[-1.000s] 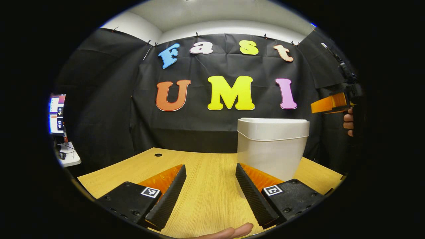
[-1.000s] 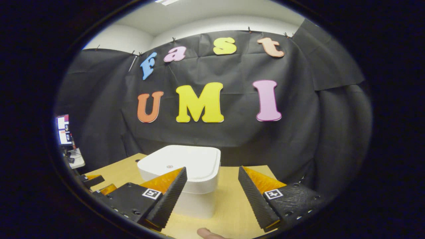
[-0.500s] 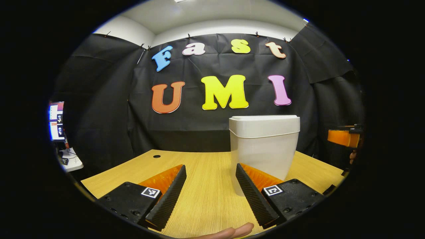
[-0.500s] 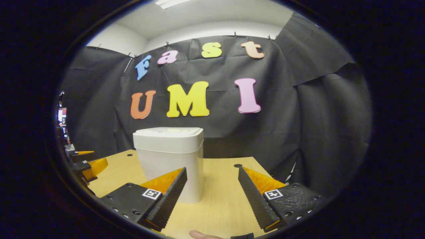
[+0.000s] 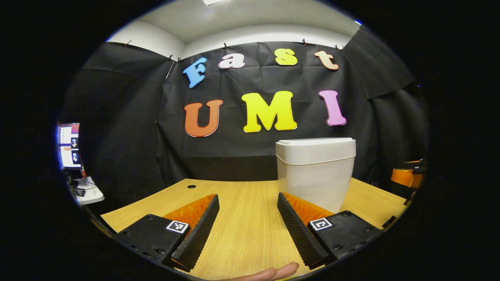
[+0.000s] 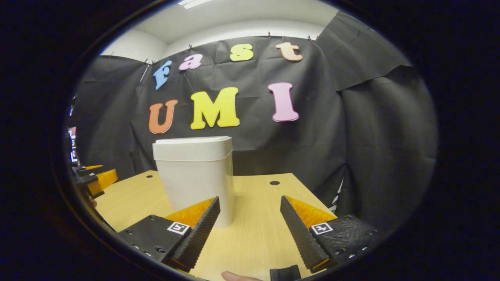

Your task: Press the lid of the desktop garbage bin to open it, pick up the crumpled paper on the desktop and throw it into the bin, then pick up the pop can on the desktop and drop it into the bin, and finally close the garbage bin lid.

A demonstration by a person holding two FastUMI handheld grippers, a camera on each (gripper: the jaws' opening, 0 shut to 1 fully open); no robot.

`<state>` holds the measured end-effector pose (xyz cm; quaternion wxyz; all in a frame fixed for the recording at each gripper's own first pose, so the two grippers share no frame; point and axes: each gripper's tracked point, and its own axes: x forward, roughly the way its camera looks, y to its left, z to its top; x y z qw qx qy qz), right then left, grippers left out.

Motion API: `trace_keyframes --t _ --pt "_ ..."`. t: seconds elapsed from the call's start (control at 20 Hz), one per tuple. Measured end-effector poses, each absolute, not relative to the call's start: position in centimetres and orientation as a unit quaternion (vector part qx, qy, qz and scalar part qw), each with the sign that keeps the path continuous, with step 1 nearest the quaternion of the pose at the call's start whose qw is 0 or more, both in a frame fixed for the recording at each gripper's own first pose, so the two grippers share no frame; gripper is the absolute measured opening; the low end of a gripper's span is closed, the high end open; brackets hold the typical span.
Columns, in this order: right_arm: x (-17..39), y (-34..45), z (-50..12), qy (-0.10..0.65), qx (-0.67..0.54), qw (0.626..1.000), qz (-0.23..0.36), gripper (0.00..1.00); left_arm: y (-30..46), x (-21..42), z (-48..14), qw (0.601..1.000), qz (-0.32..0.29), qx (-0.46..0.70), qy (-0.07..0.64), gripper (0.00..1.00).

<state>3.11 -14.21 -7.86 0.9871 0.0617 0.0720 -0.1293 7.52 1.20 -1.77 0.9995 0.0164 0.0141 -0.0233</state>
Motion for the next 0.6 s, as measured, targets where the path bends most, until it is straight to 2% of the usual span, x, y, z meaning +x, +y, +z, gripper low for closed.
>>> trace_keyframes --t 0.6 --pt "1.9 -14.2 -7.7 0.070 0.030 0.988 -0.131 0.96 0.4 7.6 -1.7 0.999 -0.040 0.012 0.011 0.97"
